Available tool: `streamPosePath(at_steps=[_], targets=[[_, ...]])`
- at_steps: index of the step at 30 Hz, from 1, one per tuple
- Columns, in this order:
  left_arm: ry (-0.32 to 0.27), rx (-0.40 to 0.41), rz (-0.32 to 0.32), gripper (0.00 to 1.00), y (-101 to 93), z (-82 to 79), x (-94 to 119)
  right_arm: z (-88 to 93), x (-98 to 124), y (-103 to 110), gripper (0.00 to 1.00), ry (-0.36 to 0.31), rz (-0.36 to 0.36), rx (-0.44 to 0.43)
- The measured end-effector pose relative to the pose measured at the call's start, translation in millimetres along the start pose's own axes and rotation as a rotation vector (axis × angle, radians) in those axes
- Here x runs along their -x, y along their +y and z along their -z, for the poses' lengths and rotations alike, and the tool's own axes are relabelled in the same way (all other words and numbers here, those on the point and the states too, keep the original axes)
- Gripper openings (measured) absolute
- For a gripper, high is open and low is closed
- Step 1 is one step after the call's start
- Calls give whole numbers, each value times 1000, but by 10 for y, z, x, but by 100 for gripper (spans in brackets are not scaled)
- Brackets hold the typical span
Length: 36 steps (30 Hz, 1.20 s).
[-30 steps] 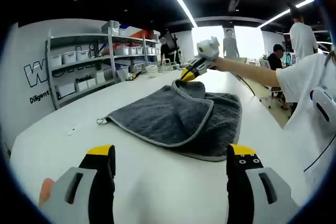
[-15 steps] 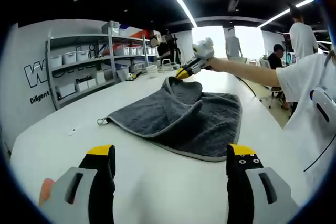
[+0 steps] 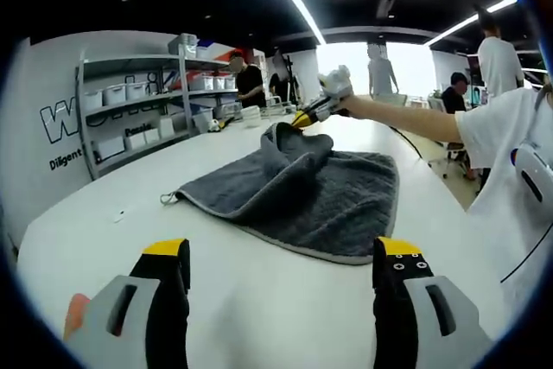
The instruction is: Open the folded towel by lifting each exposed corner and separating the folded layers until the towel lies flat within the target outline without major curled edges
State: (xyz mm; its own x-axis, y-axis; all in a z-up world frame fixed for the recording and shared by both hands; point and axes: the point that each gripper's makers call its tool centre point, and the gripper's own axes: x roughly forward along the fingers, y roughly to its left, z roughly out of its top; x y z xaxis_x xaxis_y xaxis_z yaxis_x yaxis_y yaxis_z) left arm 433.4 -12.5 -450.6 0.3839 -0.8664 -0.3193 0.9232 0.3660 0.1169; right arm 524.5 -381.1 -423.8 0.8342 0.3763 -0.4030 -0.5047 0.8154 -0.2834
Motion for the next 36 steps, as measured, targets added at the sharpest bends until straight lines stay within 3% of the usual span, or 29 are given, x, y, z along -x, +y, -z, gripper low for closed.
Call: streamPosePath(at_steps=[22, 30, 36], targets=[[-19, -6, 0, 86, -8, -52, 26, 150, 348, -723, 0, -30, 251, -125], [-18, -7, -2, 86, 2, -47, 27, 306, 541, -952, 0, -39, 360, -207], [-17, -6, -4, 86, 7, -49, 23, 534, 682, -1129, 0, -30, 444, -308]])
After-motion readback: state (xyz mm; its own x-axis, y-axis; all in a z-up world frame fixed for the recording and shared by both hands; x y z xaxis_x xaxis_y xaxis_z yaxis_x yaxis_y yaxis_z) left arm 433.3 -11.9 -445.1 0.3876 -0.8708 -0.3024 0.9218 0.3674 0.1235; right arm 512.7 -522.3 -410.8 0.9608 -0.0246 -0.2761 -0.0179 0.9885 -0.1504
